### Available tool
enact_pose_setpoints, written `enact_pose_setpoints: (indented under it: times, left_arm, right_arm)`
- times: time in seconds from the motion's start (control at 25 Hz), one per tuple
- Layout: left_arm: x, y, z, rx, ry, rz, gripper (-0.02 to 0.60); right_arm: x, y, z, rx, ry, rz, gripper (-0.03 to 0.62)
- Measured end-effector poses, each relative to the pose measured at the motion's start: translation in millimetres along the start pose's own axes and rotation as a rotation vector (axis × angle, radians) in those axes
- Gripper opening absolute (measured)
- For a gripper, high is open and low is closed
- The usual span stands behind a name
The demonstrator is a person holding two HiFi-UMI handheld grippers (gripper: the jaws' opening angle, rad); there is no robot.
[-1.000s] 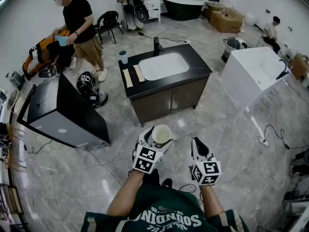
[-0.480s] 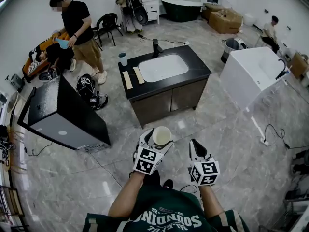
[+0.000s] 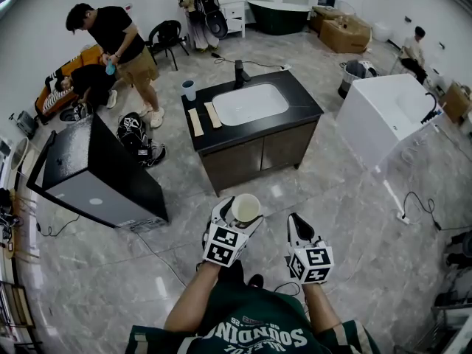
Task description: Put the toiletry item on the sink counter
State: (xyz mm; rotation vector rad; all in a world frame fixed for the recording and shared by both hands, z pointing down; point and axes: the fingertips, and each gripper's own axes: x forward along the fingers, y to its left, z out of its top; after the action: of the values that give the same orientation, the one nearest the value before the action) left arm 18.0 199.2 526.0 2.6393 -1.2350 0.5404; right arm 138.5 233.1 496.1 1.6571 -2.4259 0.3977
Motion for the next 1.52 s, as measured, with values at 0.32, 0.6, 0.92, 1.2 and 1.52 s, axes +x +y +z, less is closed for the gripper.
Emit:
enact_pose_setpoints:
  times: [0.32,0.6,0.92,1.2,1.52]
  left_arm:
    - [2,0,-1,-0.005,0.004,0.004,0.413]
    - [10,-2,6,-0.001,-0.001,-0.001,0.413]
    - [46,17,22,-0.005,-0.010,-0.007,0.413]
    - [97,55,44,-0.022,-0.012,0.008,0.413]
    - [151,117,67,-0.042,-0.001,0.027,0.413]
  right_arm:
    - [-6,-2,2,0.008,-0.007,0.001,0.044]
    - [-5,-7,6,0.016,-0.019,0.006,0.044]
    - [28,-26,15,0.003,-0.016,0.017,0.044]
    - [91,-52,40,-0.027,-0.001,0.052,0.044]
    - [180,-72,76,-0.057,0.014,0.091,0.044]
